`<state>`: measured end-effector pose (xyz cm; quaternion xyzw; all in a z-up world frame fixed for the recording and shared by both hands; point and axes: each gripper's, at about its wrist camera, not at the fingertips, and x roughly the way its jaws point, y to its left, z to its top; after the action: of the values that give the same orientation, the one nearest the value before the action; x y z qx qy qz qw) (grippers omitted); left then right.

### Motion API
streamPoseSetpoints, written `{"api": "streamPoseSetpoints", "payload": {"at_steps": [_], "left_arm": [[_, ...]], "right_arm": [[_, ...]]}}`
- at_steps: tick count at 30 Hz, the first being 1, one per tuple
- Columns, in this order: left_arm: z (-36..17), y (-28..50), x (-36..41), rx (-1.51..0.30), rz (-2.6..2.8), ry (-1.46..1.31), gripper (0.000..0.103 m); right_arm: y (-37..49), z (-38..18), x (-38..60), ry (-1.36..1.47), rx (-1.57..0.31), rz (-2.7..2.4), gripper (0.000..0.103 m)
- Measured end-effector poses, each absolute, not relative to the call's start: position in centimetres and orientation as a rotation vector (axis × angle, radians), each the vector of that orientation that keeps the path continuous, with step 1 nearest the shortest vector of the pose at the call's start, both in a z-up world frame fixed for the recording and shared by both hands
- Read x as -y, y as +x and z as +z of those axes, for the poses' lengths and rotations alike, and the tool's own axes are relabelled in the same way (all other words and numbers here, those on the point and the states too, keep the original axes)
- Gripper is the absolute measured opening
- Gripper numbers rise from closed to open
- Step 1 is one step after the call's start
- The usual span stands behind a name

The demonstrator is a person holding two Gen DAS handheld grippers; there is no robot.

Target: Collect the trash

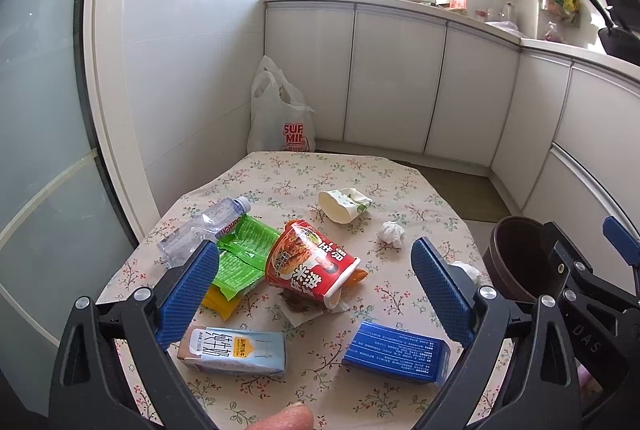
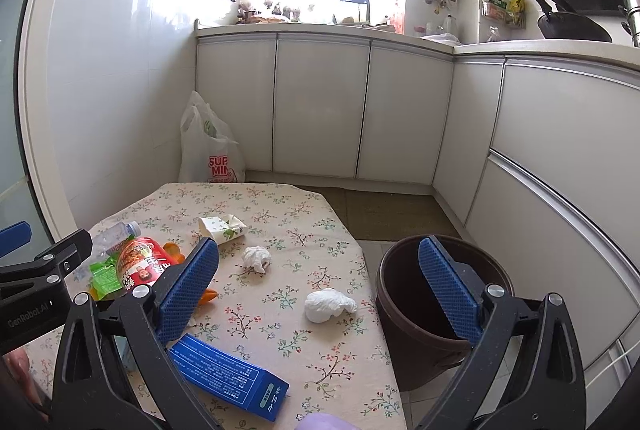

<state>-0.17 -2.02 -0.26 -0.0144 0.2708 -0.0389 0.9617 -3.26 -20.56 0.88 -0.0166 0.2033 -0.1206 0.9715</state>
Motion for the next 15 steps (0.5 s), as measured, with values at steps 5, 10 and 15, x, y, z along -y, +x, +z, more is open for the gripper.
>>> {"api": "streamPoseSetpoints", "payload": {"at_steps": [5,10,15], "left_arm": [[-0.31,-0.12,2.12,-0.554,-0.08,-0.033,0.094],[-0.32,-0.14,2.03,-0.554,-0.08,-0.033,0.094],[-0.33,-0.14,2.02,-0.555,-0.08,-0.034,0.094]], "right_arm": [[-3.3,0.76,20.46,-0.037,-0.414,-0.242,0.096],[-3.28,0.71,20.36,-0.037,-0.416,-0.242,0.096],[-3.3,0.73,20.35,-0.037,-0.417,-0.24,0.096]]}}
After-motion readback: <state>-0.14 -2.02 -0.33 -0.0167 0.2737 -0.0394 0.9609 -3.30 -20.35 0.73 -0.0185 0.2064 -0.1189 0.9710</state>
